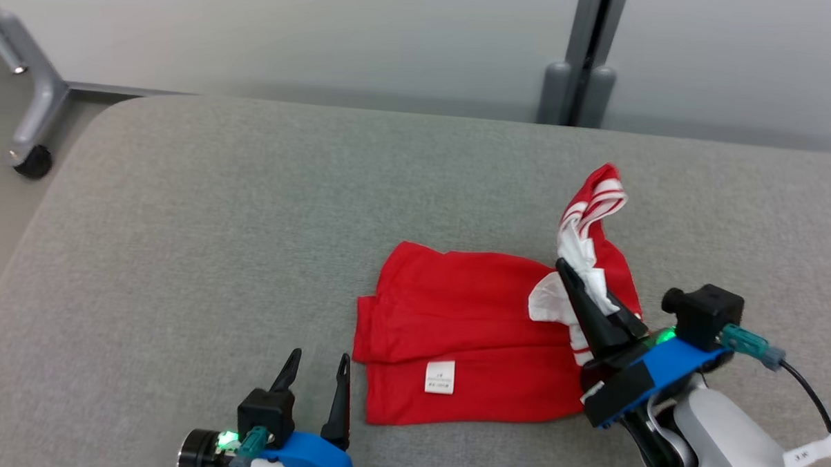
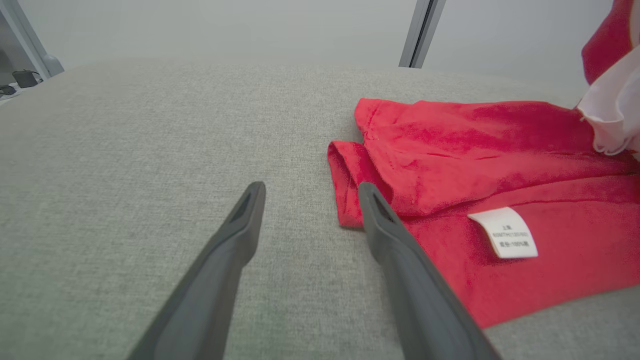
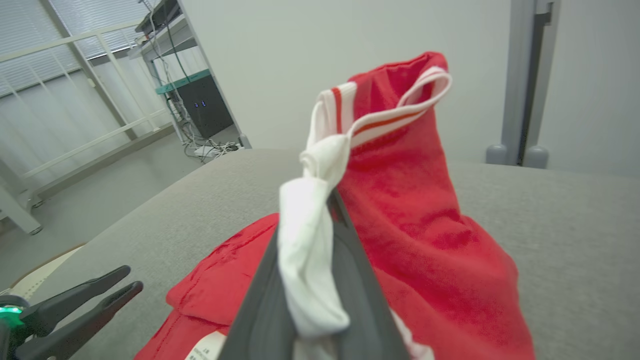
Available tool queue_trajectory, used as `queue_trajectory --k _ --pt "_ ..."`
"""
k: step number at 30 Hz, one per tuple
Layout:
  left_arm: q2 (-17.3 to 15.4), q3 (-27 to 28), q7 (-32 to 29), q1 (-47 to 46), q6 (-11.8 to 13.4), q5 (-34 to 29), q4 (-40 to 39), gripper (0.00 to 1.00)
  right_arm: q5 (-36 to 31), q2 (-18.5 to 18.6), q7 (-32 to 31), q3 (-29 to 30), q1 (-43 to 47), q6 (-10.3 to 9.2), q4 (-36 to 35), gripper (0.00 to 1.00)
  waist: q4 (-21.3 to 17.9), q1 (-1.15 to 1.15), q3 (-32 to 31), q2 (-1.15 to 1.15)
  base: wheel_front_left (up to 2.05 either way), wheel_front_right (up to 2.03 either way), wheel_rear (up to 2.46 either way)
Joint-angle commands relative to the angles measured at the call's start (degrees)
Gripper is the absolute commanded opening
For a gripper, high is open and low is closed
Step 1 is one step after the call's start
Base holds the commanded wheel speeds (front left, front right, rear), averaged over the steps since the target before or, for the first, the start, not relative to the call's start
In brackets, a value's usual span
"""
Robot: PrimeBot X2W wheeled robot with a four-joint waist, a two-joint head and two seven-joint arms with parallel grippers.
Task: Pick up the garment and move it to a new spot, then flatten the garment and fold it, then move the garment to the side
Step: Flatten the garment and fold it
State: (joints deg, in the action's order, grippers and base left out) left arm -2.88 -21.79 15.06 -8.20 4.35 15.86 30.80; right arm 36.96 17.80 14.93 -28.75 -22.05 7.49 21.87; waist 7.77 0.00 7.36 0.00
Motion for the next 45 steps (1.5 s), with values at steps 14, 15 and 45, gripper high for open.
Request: queue_trajectory --k 14,15,45 --pt "-0.04 -4.69 0.14 -0.69 0.52 1.56 0.28 1.0 4.32 -2.98 -0.92 -12.49 -9.22 0.0 12.13 0.25 12.76 0.0 2.32 0.0 0.0 0.0 0.0" --pt "-0.04 -4.7 0.14 -0.67 0.57 1.71 0.34 1.0 4.6 -3.4 -0.81 -12.81 -9.54 0.0 12.97 0.75 12.86 0.0 2.34 0.0 0.0 0.0 0.0" --pt "-0.08 5.9 0.14 4.26 -0.84 -5.58 -1.72 1.0 -20.28 -9.67 0.28 17.47 10.93 0.0 9.08 1.0 -4.49 0.0 -6.73 0.0 0.0 0.0 0.0"
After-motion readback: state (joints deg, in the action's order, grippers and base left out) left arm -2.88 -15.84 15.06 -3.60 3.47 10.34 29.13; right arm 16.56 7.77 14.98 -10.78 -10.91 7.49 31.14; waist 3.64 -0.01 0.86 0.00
